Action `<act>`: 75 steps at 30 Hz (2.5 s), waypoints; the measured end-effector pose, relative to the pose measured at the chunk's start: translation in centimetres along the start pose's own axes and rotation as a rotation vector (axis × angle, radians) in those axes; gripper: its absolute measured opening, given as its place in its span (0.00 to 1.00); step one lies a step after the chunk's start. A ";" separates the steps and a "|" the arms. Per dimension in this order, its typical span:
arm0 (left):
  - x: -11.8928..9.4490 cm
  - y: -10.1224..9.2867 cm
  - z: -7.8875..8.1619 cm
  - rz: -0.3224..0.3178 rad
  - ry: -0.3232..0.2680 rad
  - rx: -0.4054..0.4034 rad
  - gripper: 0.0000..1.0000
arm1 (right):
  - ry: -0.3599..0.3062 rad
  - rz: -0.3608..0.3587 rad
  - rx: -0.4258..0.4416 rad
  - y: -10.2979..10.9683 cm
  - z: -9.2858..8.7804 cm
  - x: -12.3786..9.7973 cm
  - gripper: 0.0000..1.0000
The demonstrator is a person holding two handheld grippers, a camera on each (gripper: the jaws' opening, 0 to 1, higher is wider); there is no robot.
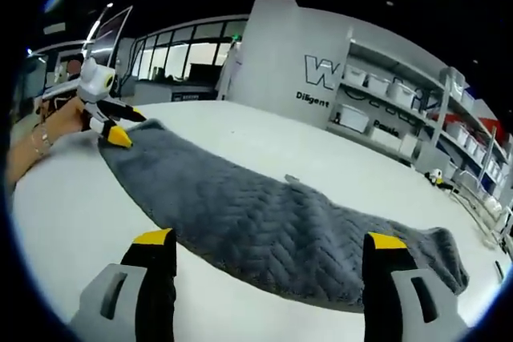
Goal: Open the folded towel by lifting each exposed corner and separating the folded layers until the towel lies flat within the target outline without major curled edges
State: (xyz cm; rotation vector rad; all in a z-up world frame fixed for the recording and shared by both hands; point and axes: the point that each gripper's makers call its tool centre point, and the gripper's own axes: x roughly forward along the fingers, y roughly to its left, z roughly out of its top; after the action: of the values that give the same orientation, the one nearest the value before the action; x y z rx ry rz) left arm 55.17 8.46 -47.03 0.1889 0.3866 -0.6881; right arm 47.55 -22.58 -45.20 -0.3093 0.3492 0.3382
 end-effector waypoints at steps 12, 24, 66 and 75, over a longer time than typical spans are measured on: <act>-0.1 1.7 0.0 0.041 -0.050 -0.038 0.30 | 0.010 0.004 -0.001 0.0 -0.3 0.1 0.97; 0.4 3.7 -0.9 0.134 -0.026 -0.047 0.34 | 0.021 0.019 0.000 0.3 -0.6 0.2 0.97; -7.9 -12.2 1.9 -0.202 -0.120 0.297 0.02 | -0.046 0.020 0.052 -0.7 0.7 -1.1 0.99; -11.3 -13.4 0.3 -0.224 -0.100 0.319 0.02 | -0.064 0.019 0.076 -1.1 1.0 -1.4 0.99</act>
State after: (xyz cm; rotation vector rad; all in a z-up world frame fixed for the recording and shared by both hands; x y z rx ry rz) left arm 38.61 4.79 -42.73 0.4159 0.2012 -0.9757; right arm 46.95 -23.59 -43.53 -0.2202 0.3010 0.3517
